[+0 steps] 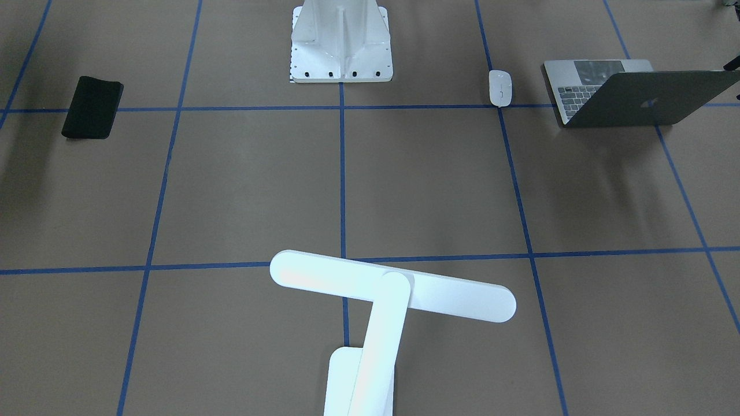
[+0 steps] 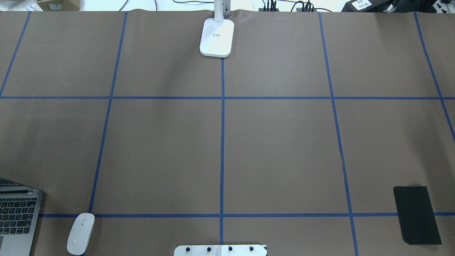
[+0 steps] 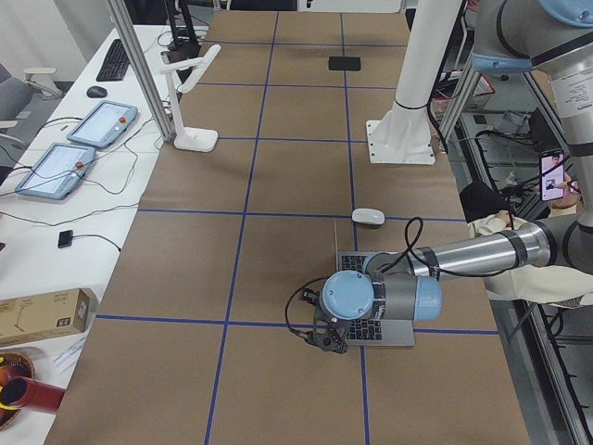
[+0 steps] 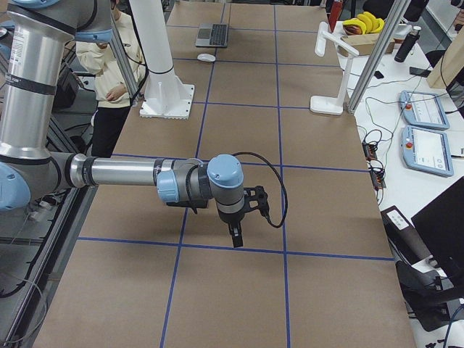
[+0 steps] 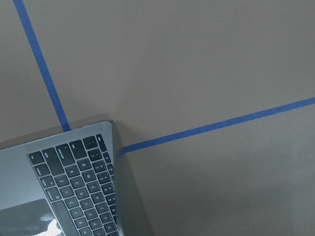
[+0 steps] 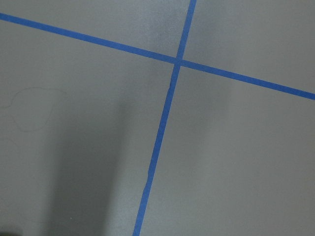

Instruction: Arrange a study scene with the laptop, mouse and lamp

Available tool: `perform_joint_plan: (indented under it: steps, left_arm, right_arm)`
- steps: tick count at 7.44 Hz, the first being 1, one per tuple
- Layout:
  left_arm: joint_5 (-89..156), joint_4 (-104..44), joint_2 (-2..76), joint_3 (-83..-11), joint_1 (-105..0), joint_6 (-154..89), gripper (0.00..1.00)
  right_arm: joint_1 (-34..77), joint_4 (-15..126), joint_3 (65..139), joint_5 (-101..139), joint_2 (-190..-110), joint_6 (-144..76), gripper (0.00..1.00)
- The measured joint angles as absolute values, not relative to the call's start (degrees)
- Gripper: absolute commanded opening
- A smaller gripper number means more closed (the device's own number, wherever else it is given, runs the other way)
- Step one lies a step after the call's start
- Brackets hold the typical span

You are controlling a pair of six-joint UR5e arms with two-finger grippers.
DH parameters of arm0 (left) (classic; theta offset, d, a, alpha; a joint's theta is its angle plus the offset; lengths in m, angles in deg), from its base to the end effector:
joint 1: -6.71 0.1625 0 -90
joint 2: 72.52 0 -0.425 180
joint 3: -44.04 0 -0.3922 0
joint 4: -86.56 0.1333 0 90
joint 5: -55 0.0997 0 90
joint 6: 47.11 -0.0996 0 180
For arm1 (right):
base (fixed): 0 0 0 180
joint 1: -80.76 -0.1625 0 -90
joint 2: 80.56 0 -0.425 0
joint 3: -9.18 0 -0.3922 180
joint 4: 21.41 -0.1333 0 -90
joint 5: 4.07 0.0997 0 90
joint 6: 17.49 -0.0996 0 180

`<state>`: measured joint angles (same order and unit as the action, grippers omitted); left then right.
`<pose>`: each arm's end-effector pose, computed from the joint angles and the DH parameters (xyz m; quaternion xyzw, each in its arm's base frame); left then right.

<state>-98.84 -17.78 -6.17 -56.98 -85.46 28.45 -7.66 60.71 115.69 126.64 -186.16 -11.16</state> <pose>-0.0557 -0.3113 0.6785 -0.3058 0.4315 -0.5264 0.6658 0.0576 -0.3897 0.6250 0.0862 -0.3435 -0.0911 0.9307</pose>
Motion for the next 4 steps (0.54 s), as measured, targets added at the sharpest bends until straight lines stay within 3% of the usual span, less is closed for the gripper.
perform_joint_plan:
  steps: [2,3,4]
  left_arm:
    - [-98.7,-22.1,-6.2,-57.0,-80.7,32.3,0.99]
    - [-98.6,-25.5,-6.2,-57.0,-78.3,35.4,0.86]
    - [-98.6,-27.4,-6.2,-56.9,-77.1,37.4,0.37]
  right_arm:
    - [-7.7,60.7,115.8,126.7,-186.3,-11.2,1.00]
    - [-7.7,60.7,115.8,126.7,-186.3,-11.2,1.00]
    - [-7.7,60.7,115.8,126.6,-186.3,-11.2,1.00]
